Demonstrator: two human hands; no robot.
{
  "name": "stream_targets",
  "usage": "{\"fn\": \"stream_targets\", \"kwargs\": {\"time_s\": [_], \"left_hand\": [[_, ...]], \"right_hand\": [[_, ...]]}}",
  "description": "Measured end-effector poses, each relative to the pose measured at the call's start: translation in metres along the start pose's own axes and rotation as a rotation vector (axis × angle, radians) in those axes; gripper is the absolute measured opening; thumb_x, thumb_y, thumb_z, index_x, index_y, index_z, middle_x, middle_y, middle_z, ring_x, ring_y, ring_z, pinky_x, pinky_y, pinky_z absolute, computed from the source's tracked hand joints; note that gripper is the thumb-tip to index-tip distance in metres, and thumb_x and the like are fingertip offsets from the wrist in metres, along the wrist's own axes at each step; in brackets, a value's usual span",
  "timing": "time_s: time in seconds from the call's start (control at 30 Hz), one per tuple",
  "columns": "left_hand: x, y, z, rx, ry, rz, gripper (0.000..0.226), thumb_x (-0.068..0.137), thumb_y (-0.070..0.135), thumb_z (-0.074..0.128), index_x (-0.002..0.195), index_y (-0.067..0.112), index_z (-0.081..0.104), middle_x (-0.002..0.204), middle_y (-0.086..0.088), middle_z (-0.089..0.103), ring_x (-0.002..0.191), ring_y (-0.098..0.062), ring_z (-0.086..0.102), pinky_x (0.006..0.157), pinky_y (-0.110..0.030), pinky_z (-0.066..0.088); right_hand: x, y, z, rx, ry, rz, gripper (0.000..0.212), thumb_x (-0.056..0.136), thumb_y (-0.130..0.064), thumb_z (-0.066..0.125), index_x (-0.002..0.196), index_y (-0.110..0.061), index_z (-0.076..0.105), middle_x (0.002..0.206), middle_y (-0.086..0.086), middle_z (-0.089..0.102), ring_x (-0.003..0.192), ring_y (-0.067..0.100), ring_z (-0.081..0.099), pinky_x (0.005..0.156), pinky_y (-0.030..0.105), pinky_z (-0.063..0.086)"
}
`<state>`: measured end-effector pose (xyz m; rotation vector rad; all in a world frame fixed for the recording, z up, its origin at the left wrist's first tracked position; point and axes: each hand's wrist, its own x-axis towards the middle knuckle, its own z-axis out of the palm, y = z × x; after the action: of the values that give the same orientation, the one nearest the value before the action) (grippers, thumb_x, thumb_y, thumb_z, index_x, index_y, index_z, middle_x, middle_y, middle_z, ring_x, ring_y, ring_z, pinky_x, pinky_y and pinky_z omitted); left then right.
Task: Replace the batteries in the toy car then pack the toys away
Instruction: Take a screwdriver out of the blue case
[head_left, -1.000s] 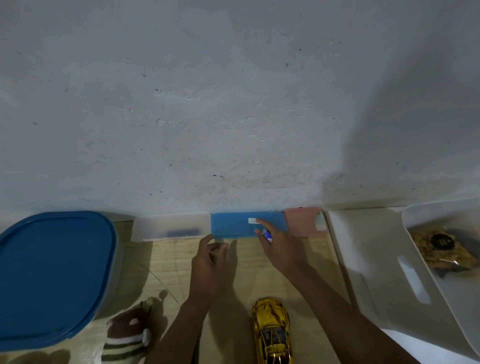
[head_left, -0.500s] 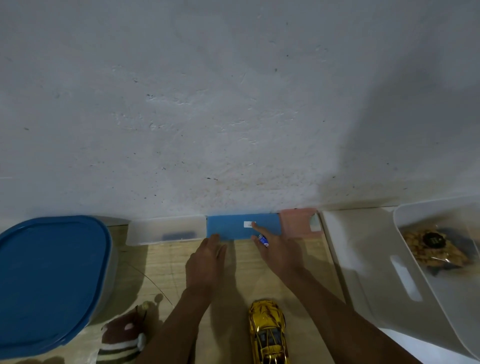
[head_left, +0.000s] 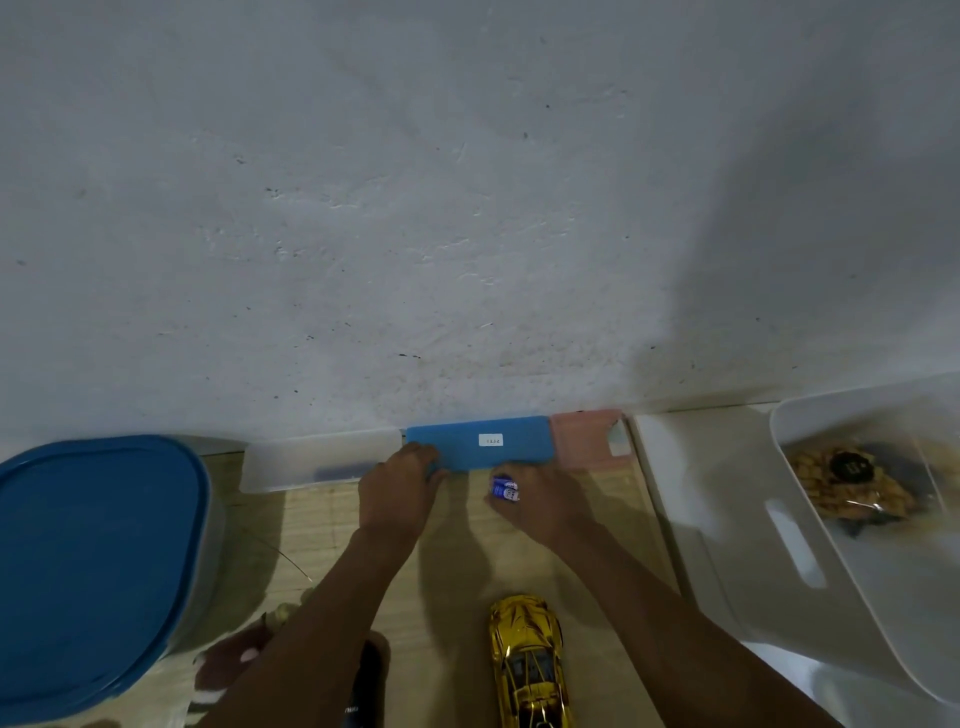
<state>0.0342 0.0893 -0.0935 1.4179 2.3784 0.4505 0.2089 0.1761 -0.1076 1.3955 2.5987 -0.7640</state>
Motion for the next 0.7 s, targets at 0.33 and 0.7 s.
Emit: {"fn": "stream_targets", "kwargs": {"time_s": [0.33, 0.7], "left_hand": [[-0.001, -0.003, 0.000, -0.050, -0.012, -0.056, 0.033, 0.094, 0.038, 0.061, 0.121, 0.020, 0.063, 0.123, -0.001, 0.066, 0.106, -0.020, 0.065, 0.086, -0.032, 0.050], [-0.003, -0.003, -0.001, -0.086, 0.001, -0.077, 0.031, 0.093, 0.034, 0.063, 0.119, 0.018, 0.064, 0.121, -0.002, 0.067, 0.105, -0.021, 0.066, 0.085, -0.033, 0.051]], "right_hand": [[-0.012, -0.007, 0.031, 0.098, 0.193, -0.034, 0.052, 0.089, -0.049, 0.061, 0.131, -0.019, 0.058, 0.122, 0.003, 0.054, 0.116, 0.021, 0.049, 0.100, 0.032, 0.043], [-0.045, 0.026, 0.027, 0.167, 0.369, -0.028, 0.053, 0.080, -0.045, 0.072, 0.126, -0.021, 0.062, 0.122, -0.003, 0.060, 0.110, 0.014, 0.054, 0.091, 0.031, 0.050]]}}
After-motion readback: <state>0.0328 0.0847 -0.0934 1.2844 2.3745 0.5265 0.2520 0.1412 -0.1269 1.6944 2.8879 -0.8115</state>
